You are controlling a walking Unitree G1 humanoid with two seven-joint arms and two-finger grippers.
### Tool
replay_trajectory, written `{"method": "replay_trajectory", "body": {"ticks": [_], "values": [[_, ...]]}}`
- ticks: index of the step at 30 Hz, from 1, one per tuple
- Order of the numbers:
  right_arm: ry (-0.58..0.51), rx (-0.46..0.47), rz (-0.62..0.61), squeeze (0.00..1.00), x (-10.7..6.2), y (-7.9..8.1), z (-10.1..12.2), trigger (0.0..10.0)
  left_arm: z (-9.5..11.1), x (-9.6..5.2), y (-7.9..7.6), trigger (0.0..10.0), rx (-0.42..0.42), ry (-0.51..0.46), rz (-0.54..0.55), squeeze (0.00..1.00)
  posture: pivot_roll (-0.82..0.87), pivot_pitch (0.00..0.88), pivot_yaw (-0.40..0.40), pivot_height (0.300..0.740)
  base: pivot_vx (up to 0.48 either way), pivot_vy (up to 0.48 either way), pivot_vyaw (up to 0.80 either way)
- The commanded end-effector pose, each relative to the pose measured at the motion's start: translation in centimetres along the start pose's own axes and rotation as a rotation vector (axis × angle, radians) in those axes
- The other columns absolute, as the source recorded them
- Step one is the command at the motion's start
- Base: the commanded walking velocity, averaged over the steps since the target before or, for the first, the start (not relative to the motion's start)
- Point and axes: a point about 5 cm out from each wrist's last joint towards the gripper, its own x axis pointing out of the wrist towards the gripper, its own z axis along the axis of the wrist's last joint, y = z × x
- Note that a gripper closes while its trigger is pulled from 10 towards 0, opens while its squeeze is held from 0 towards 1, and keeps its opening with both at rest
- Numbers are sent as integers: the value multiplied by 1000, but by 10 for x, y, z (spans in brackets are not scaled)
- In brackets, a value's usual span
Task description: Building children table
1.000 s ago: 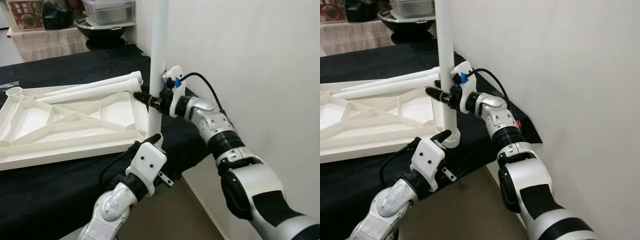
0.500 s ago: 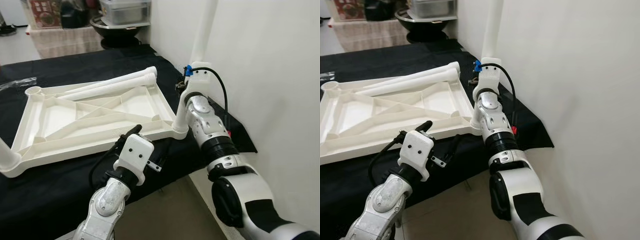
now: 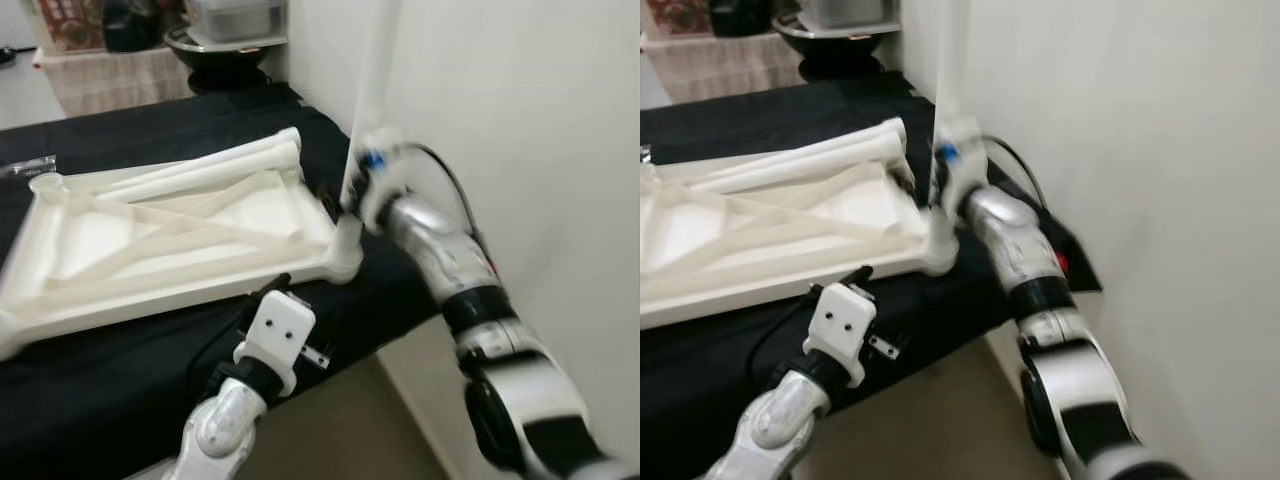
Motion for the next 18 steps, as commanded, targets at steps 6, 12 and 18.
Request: {"method": "replay_trajectory", "body": {"ticks": [6,12,18], "values": [[-127,64,86,0,0,-8,28,10000,-1,-4,5,10000,20,0,18,0,43,0,-95,740,0,0,0],[-161,19,-42,0,17,-17,36,10000,0,-4,6,10000,19,-5,23,0,48,0,-99,740,0,0,0],[-178,42,41,0,21,-8,31,0,2,-4,5,10000,20,-15,24,0,54,0,-100,740,0,0,0]]}}
